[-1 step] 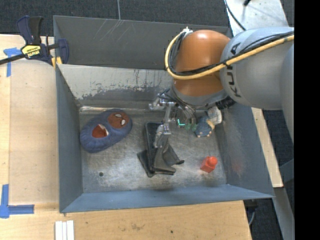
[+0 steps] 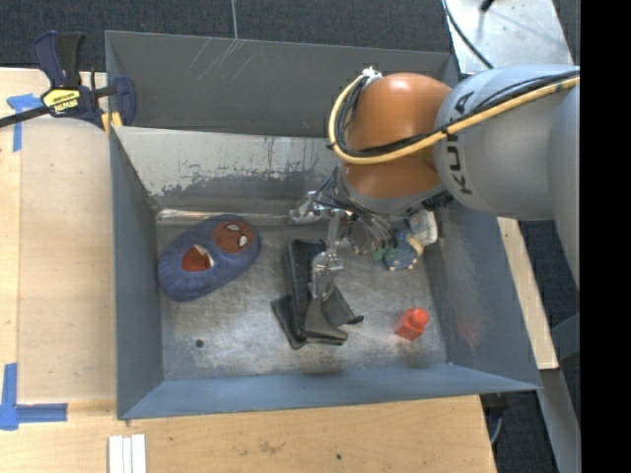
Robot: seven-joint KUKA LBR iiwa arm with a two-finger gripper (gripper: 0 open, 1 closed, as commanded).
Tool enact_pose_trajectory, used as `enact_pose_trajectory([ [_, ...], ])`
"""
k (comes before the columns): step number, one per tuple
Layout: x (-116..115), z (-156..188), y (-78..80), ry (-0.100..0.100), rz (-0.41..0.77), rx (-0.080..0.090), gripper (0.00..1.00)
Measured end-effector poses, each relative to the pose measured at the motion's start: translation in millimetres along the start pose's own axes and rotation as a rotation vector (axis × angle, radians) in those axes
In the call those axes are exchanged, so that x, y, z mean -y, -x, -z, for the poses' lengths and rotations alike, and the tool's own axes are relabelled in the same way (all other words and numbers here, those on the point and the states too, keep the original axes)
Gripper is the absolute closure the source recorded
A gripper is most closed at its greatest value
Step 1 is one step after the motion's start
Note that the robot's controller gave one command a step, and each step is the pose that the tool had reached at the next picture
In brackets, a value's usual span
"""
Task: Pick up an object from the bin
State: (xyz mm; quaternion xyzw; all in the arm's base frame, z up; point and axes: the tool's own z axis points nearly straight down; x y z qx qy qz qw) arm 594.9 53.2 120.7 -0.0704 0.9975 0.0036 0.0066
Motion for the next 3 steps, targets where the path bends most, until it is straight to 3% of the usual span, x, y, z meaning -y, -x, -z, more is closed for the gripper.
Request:
enact_pose_trajectory([
  [1, -116, -33, 30.4, -0.003, -0.004, 0.0, 0.0],
  [2, -113, -29, 33.5, -0.003, -0.009, 0.012, 1.0],
  [3, -137, 120, 25.3, -0.004, 0.099, -0.001, 1.0],
])
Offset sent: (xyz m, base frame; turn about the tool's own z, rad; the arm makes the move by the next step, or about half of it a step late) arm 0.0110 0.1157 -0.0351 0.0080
